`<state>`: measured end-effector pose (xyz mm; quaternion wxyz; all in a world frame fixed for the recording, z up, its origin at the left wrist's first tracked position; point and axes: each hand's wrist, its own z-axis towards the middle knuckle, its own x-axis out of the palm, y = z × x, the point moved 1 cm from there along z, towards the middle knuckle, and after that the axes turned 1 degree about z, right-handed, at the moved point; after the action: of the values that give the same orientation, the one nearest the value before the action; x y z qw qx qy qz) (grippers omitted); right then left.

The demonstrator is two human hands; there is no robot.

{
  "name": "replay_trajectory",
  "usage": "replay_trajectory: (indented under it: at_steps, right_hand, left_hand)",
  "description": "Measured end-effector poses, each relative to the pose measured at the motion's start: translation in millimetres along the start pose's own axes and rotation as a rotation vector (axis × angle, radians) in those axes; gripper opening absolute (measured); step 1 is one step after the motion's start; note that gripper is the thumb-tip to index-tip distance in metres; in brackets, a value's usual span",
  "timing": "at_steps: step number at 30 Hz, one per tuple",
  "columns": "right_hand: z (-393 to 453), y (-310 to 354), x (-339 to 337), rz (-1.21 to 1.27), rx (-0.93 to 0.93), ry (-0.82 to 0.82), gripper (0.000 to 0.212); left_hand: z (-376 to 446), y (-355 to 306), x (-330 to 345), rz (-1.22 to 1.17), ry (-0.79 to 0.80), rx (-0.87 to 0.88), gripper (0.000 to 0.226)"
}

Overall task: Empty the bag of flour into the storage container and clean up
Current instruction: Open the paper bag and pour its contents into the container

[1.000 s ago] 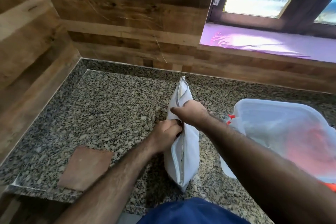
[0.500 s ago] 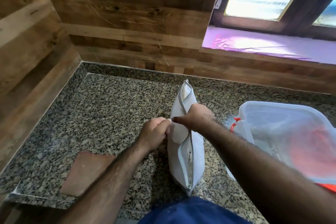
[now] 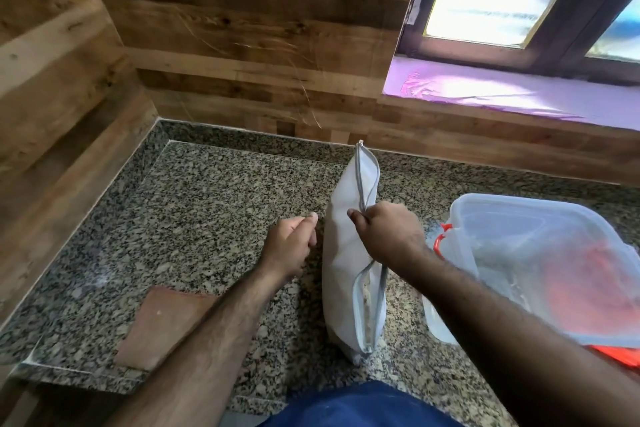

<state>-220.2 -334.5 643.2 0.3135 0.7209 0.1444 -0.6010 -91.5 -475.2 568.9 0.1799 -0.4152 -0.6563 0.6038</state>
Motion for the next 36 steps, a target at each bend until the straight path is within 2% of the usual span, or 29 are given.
replay_trajectory:
  at_steps: [5, 8, 12, 14, 16, 20, 25, 28, 32, 36]
  right_hand:
    - [-7, 12, -55, 0.023, -0.217, -0.224, 0.066]
    - [-8, 17, -102, 0.035, -0.35, -0.391, 0.064]
    - [-7, 15, -158, 0.001, -0.556, -0.59, 0.062]
    - [-6, 12, -182, -0.052, -0.644, -0.684, 0.06]
    - [-4, 8, -202, -0.081, -0.73, -0.747, 0.06]
    - [-1, -2, -234, -0.158, -0.877, -0.722, 0.067]
    - [-2, -28, -255, -0.17, -0.973, -0.727, 0.069]
    - [-6, -50, -264, -0.085, -0.985, -0.745, 0.058]
    - [-8, -82, -271, 0.09, -0.88, -0.666, 0.063]
    - [-6, -111, -276, 0.188, -0.726, -0.7, 0.055]
  left_hand:
    - [5, -25, -8, -0.003, -0.088, 0.009, 0.055]
    - [14, -56, -16, -0.045, -0.201, 0.011, 0.055]
    - [38, -106, -36, -0.238, -0.36, -0.006, 0.065]
    - [52, -130, -45, -0.411, -0.304, -0.071, 0.065]
    - [57, -150, -51, -0.571, -0.182, -0.097, 0.058]
    - [39, -169, -45, -0.557, -0.081, -0.073, 0.038]
    - [7, -169, -33, -0.573, -0.009, -0.071, 0.047]
    - [-14, -175, -26, -0.726, -0.09, -0.082, 0.052]
    - [-43, -205, -17, -0.844, -0.17, -0.033, 0.048]
    - [-62, -244, -7, -0.903, -0.175, -0.016, 0.046]
